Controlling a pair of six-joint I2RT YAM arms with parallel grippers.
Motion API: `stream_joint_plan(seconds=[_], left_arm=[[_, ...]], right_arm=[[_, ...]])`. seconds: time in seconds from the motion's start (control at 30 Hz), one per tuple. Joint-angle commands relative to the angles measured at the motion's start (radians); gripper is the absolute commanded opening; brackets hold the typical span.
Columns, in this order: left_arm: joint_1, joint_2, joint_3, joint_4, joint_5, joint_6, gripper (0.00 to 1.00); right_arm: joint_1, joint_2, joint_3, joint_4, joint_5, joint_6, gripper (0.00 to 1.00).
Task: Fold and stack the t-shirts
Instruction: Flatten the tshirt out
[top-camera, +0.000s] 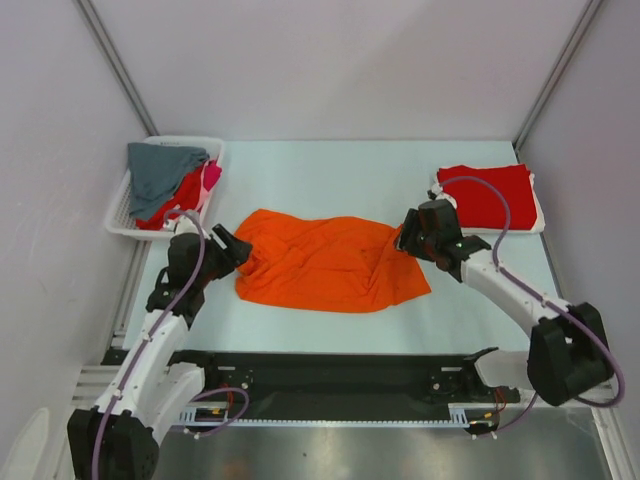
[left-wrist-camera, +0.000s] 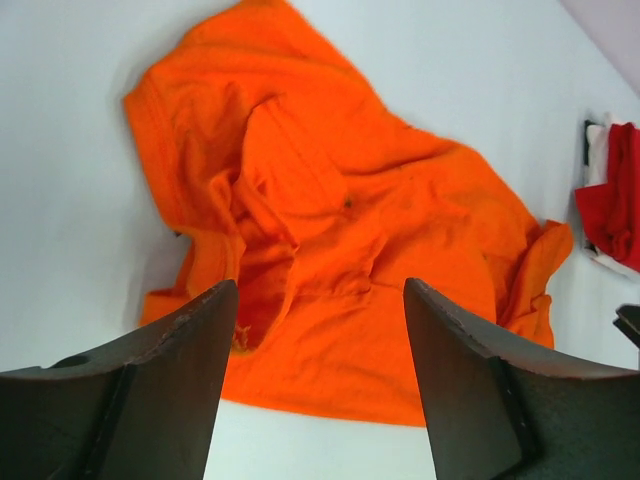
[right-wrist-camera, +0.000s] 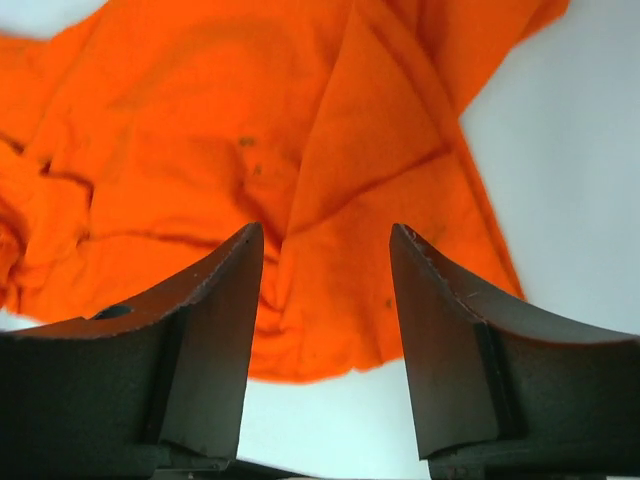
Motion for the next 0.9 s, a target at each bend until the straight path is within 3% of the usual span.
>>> stream_joint_plan(seconds=[0.0,0.33,0.5,0.7,0.73,0.8,0.87], left_arm=[[-0.025,0.018,0.024,0.137,-0.006,0.033,0.73],[-0.035,0.124,0.004,0.175,-0.043,0.065,0.73],[-0.035,0.149,-0.002,0.170,-0.046,0.068,0.73],[-0.035,0.161,-0.001,0.170,-0.035,0.068,0.73],[-0.035,0.162,-0.001,0.170,-0.034,0.068,0.73],[-0.035,0.164,-0.001,0.170,-0.030,0.068,0.73],[-0.035,0.162,-0.001,0.170,-0.026,0.068,0.73]], right_arm=[[-0.005,0.121,0.144,0.035,0.130,-0.056,0.59],[-0.057,0.497,0.425,-0.007,0.216,-0.082,0.58],[-0.071,0.597,0.497,-0.047,0.217,-0.088,0.55],[-0.075,0.622,0.482,-0.022,0.139,-0.065,0.30],[-0.079,0.620,0.479,-0.015,0.101,-0.061,0.16],[-0.082,0.602,0.468,0.002,0.033,-0.055,0.03],[-0.082,0.577,0.456,0.022,-0.004,-0.055,0.00]])
